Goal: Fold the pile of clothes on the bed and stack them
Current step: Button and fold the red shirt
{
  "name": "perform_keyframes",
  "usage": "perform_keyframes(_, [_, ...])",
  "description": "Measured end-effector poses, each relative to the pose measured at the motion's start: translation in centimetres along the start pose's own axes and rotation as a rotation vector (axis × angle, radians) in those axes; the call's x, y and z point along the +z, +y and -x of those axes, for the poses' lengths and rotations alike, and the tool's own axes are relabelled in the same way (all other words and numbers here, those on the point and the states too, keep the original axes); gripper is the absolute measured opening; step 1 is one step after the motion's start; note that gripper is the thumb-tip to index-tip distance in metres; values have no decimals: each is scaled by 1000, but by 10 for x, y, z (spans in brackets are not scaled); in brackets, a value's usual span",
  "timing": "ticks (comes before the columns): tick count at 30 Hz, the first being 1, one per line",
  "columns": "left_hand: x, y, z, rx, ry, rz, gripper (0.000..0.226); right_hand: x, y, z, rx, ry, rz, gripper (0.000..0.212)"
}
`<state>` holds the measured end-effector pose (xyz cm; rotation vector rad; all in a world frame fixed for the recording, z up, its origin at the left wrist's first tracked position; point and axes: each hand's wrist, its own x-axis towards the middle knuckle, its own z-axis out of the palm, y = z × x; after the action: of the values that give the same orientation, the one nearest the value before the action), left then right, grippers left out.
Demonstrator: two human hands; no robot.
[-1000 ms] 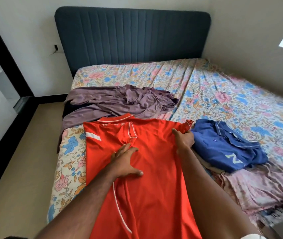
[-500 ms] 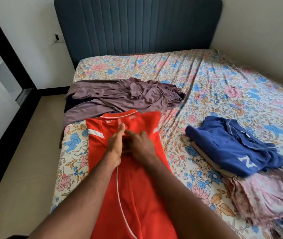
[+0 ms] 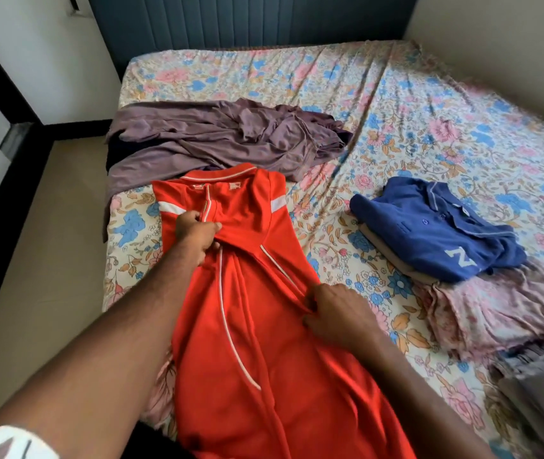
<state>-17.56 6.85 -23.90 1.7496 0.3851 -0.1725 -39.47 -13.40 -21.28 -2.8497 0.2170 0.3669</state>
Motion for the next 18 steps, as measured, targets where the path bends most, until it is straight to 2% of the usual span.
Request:
perform_keyframes(4, [-12,-4,-4,3,19,-4,19,-1,9,41,-62,-14,11,20])
perform_keyframes(7, [-14,-9,-7,-20,13,44,20,-8,0,66,-17,146,-9,16])
perform_keyframes(9, [-15,-10,-8,-19,11,59,21,-12,-15,80,-63,293,10,18])
perform_keyframes(10, [-15,-10,-8,-17,11,63,19,-10,-24,88,-107,316,10,23])
perform_keyframes(13, [-20,-6,-8,-21,33,83,29,4,-44,105,-177,125,-26,46])
perform_keyframes(16, [-26,-6,-7,-38,39,139,30,21,-41,118,-119,11,-17,76])
perform_keyframes(18, [-28,-12,-2,-82,-18,151,32,25,-31,129,-56,-27,16,78])
